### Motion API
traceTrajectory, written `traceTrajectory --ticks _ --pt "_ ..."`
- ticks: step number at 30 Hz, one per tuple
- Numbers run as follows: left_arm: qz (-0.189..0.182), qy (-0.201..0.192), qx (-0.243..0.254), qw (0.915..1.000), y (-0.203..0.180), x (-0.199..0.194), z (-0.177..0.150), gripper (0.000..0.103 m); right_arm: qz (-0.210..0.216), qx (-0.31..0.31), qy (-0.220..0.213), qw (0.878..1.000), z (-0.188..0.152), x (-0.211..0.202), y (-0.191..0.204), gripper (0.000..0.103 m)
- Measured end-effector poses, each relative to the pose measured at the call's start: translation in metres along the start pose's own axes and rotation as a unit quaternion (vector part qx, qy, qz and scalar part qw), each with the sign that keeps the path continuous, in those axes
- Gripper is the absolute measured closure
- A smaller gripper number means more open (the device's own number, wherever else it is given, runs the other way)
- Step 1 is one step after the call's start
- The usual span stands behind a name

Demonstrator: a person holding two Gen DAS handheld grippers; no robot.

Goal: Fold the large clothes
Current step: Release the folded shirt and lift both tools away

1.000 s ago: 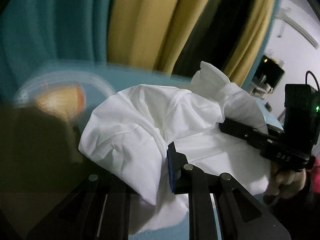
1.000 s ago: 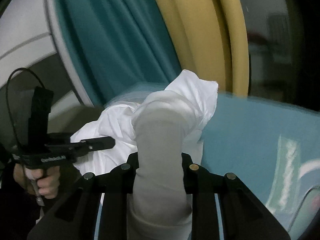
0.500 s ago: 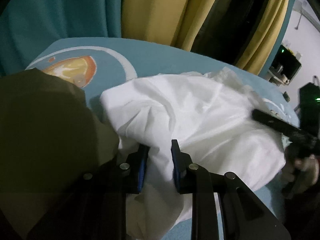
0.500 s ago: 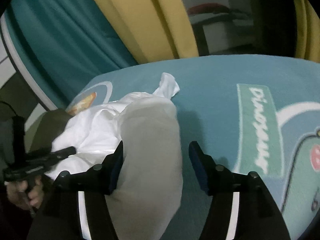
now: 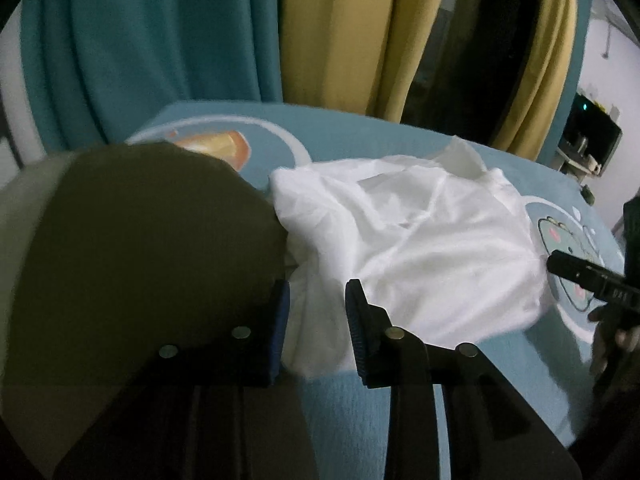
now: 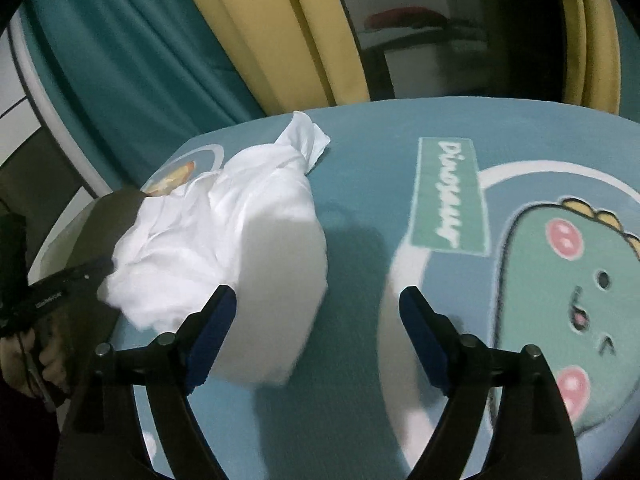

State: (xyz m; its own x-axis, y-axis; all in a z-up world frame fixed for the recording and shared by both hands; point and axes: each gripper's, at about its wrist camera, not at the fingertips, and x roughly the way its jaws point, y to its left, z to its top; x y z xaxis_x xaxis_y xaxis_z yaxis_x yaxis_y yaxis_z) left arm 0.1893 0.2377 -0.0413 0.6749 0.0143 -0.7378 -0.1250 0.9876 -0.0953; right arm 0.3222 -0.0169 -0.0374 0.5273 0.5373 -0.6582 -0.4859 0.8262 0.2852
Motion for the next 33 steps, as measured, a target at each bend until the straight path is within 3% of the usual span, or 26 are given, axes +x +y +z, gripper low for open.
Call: traceTrajectory --ticks 4,7,13,15,23,27,30,33 --pt "0.005 -0.025 0.015 0.9996 -0.018 -0.028 -0.008 0.072 -0.02 -0.01 -0.001 1.0 -0.013 -0.02 -0.003 0.011" --pt "-0.009 -0.038 0.019 0.999 -0.036 -0.042 -0.017 0.059 -0.031 -0.011 -0.007 0.999 -0.026 -0.039 -0.008 0.01" --pt "-0.03 -0.042 0.024 0.9984 -0.072 -0.054 -0.038 0.054 -0.053 0.002 -0.02 0.998 -0.048 -0.073 -0.025 0.01" --pt "-0.038 -0.039 0.021 0.9983 -0.082 -0.055 -0.045 0.047 -0.061 0.007 -0.024 0.998 -0.054 -0.082 -0.031 0.01" --pt "-0.07 -0.035 0.037 0.9962 -0.129 -0.062 -0.062 0.047 -0.098 0.027 -0.052 0.993 -0.077 -0.129 -0.055 0.01" --pt "-0.063 -0.057 0.048 0.9952 -0.15 -0.072 -0.065 0.046 -0.116 0.034 -0.069 0.99 -0.083 -0.153 -0.068 0.009" --pt "-0.074 -0.073 0.049 0.9933 -0.162 -0.083 -0.063 0.037 -0.131 0.041 -0.089 0.987 -0.086 -0.176 -0.078 0.009" --pt "-0.079 -0.091 0.055 0.9911 -0.172 -0.094 -0.061 0.036 -0.141 0.045 -0.105 0.983 -0.088 -0.194 -0.085 0.009"
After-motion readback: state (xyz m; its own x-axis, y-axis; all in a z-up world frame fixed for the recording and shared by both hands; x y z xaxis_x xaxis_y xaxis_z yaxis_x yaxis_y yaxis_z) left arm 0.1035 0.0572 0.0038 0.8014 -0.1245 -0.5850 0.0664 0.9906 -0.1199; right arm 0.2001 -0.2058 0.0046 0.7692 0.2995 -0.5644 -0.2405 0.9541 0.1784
